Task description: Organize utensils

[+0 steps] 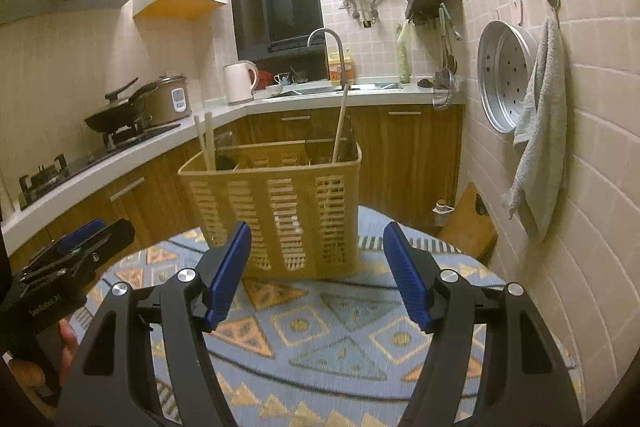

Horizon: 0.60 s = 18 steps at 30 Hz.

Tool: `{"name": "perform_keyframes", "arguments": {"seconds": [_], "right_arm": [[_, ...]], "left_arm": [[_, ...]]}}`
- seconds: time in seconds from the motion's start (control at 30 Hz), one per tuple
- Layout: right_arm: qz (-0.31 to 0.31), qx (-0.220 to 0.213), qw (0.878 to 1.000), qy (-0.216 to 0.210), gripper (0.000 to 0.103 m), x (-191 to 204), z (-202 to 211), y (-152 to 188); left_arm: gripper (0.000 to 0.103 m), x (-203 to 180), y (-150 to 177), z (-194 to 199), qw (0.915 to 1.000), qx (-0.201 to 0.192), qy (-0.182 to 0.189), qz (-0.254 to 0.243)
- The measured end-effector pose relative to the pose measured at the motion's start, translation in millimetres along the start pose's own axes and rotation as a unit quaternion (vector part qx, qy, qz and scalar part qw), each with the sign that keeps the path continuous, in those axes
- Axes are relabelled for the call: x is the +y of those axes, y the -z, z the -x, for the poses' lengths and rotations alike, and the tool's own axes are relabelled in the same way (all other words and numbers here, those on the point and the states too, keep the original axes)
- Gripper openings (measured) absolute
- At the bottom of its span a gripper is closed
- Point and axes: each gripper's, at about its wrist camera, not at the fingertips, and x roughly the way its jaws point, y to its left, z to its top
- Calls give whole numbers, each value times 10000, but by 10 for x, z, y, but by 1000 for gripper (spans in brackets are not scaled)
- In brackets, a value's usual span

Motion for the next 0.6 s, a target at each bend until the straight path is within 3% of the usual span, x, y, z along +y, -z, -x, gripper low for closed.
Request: {"name": "perform_keyframes", "arguments": {"seconds": [0.33, 0.6], "right_arm": [[93, -159, 9983, 547, 68, 56, 150, 373], [-16, -32, 9990, 450, 73, -30, 100, 472]], "left_arm": [[80, -7, 218, 181, 9989, -209, -418, -73], [80, -24, 296, 211, 9973, -267, -637, -229]]}}
